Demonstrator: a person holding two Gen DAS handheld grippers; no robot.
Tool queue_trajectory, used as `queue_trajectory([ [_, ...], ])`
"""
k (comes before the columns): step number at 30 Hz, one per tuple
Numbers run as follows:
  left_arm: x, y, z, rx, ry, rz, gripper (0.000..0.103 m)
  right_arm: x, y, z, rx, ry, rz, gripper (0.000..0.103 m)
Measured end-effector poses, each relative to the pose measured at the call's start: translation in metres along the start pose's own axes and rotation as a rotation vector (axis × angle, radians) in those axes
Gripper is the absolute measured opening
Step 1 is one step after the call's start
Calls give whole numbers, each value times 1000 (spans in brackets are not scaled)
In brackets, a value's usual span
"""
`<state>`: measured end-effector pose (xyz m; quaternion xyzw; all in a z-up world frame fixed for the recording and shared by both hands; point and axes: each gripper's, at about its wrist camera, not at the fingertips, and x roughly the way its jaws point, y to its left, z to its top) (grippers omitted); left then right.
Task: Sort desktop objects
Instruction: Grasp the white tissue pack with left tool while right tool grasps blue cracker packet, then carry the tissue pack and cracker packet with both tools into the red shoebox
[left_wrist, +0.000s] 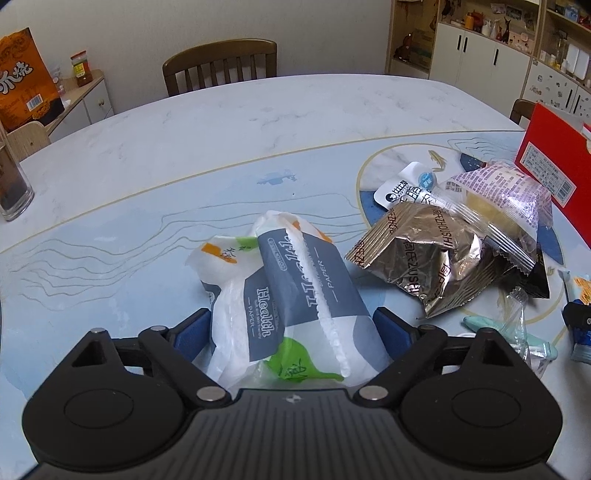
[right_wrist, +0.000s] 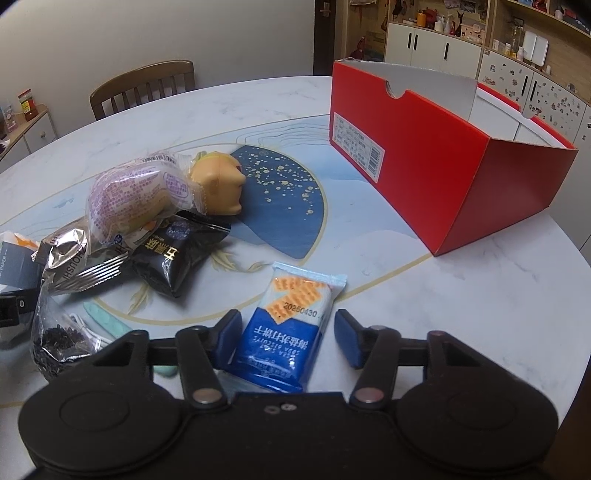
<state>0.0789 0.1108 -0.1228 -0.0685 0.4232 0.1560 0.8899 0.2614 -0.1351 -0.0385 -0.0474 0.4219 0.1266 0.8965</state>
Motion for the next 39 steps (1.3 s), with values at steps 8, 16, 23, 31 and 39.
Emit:
queue_trajectory([
  [8, -3, 3, 3, -8, 0, -1, 81, -2, -8, 2, 5, 9, 13, 40],
  [16, -8, 4, 3, -6, 0, 0, 69, -5, -12, 4, 1, 21, 22, 37],
  [23, -17, 8, 5, -21, -7, -12, 68, -15, -16, 9, 5, 5, 19, 37],
  [31, -39, 7, 13, -24, -32, -27, 68, -32, -24, 13, 20, -4, 26, 37],
  [39, -72, -4, 24, -8, -67, -46, 68, -57, -27, 22, 21, -43, 45, 37],
])
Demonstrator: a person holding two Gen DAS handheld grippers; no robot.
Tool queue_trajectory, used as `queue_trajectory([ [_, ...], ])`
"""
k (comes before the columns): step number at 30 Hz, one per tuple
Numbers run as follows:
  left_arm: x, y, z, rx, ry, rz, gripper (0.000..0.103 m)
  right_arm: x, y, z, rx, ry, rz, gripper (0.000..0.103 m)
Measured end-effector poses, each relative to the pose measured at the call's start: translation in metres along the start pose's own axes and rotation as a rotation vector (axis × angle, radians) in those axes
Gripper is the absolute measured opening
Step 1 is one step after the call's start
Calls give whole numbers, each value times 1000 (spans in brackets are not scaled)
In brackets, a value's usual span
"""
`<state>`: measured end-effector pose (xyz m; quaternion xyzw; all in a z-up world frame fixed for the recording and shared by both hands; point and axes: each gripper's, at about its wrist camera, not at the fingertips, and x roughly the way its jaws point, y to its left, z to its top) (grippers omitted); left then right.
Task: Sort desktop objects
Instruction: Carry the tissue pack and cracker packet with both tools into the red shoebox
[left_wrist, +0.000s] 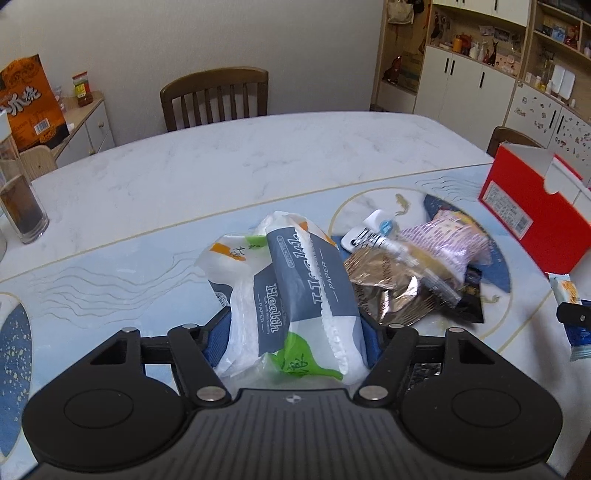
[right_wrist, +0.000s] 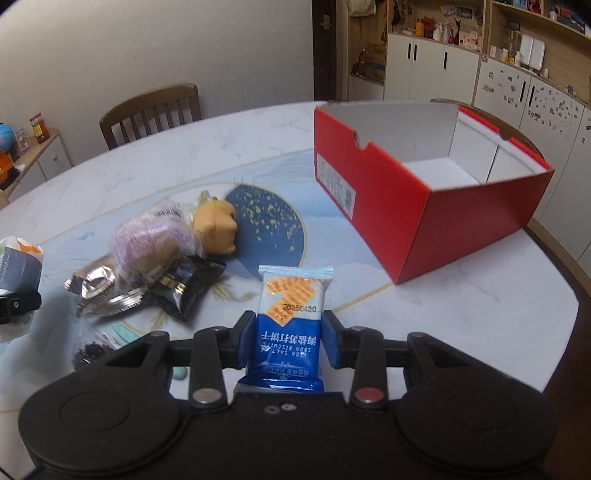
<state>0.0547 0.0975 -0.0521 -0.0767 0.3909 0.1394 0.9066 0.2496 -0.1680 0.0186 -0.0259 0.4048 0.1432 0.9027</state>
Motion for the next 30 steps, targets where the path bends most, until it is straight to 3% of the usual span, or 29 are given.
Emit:
queue_trajectory([
  [18, -56, -55, 31, 95, -48, -116, 68, -60, -11, 35, 18, -53, 18, 37],
  [30, -80, -124, 68, 179, -86, -237, 68, -77, -51, 64, 18, -77, 22, 37],
])
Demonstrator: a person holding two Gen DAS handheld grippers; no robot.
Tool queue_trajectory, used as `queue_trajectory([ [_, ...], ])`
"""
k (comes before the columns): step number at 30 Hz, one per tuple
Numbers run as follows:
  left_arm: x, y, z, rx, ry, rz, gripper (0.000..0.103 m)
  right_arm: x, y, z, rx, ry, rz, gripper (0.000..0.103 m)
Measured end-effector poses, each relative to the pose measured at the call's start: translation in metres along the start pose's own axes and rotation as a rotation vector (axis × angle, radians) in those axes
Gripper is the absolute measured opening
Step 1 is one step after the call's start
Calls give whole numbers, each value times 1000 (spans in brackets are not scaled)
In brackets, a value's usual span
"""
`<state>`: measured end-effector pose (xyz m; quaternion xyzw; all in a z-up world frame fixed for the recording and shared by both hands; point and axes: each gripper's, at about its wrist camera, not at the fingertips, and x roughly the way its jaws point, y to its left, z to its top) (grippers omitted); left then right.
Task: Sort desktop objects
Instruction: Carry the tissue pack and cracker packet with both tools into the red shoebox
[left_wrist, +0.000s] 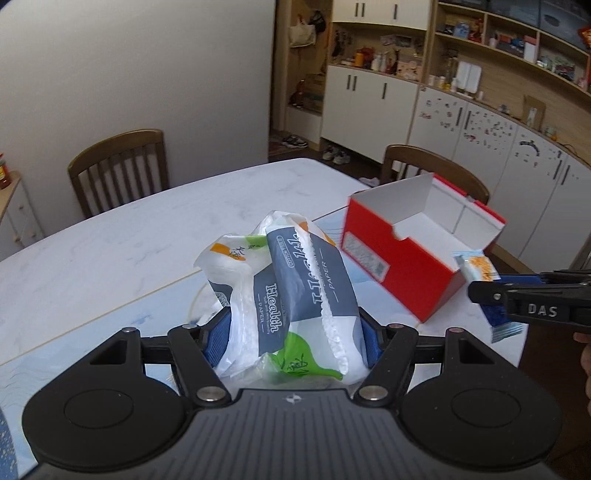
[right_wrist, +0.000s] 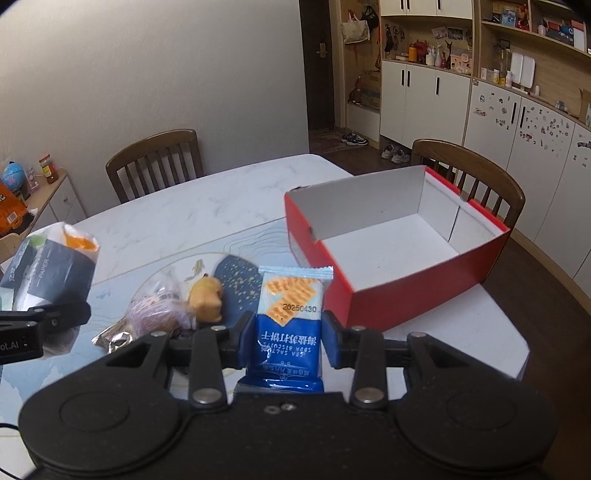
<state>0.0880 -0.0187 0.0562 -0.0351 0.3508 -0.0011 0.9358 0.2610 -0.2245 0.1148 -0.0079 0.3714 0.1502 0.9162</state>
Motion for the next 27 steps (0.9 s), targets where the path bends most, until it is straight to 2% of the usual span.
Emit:
queue_trajectory([
  [9, 33, -56, 34, 45, 18, -70, 68, 14, -47, 29, -1, 0, -4, 37],
  [27, 128, -141, 90, 62, 66, -140, 68, 75, -138, 75, -14, 28, 15, 37],
])
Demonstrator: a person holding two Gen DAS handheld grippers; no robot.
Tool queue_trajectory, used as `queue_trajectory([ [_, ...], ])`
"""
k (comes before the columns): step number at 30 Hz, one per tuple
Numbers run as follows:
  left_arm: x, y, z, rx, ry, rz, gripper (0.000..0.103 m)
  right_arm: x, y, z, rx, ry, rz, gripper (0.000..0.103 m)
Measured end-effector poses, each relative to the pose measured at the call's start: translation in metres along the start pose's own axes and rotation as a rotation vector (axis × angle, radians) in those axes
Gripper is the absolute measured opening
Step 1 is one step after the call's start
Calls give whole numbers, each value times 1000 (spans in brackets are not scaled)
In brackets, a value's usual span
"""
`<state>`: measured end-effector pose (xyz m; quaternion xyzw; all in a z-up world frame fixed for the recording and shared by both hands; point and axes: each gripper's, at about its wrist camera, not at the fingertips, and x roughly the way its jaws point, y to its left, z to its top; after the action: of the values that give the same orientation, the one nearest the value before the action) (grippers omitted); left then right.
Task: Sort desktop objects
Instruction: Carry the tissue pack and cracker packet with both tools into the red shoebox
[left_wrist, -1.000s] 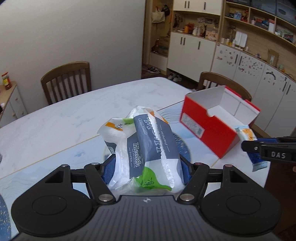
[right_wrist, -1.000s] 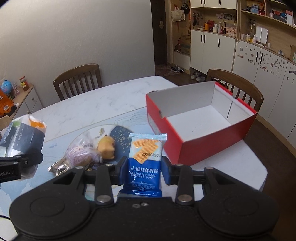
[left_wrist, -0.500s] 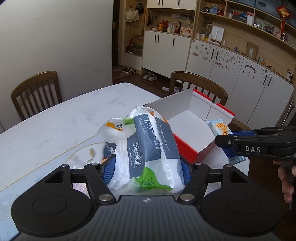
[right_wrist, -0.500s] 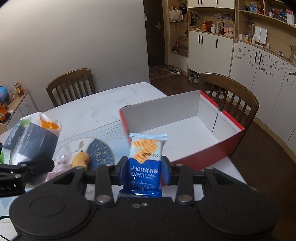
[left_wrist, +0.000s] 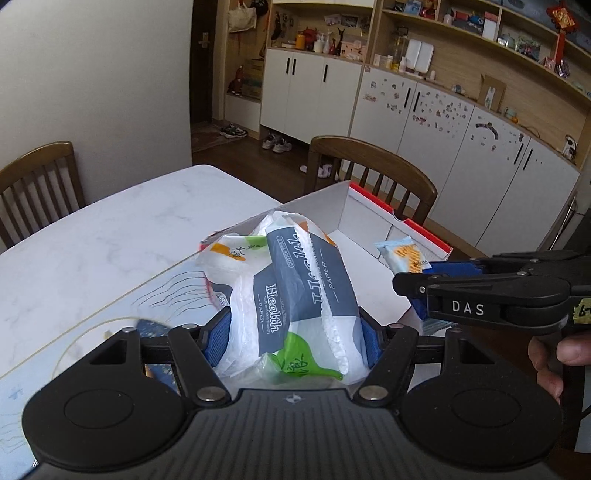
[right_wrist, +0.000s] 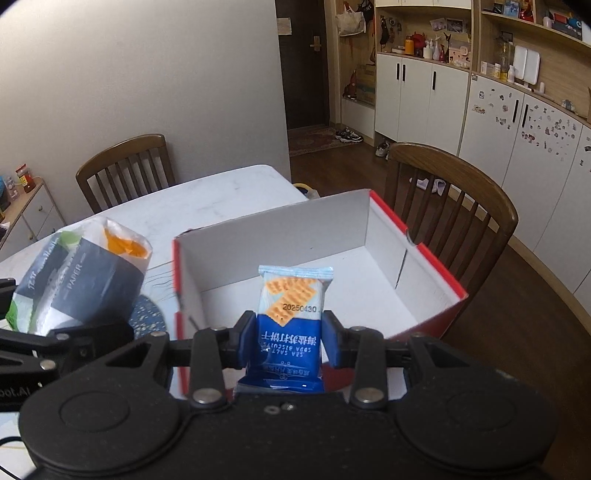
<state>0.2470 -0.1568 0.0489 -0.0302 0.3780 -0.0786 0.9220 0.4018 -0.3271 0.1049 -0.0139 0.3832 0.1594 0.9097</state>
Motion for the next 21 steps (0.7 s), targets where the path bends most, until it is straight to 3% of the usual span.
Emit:
queue_trajectory([
  [21, 120, -23, 48, 62, 141, 4, 68, 76, -53, 21, -75, 53, -20, 37],
])
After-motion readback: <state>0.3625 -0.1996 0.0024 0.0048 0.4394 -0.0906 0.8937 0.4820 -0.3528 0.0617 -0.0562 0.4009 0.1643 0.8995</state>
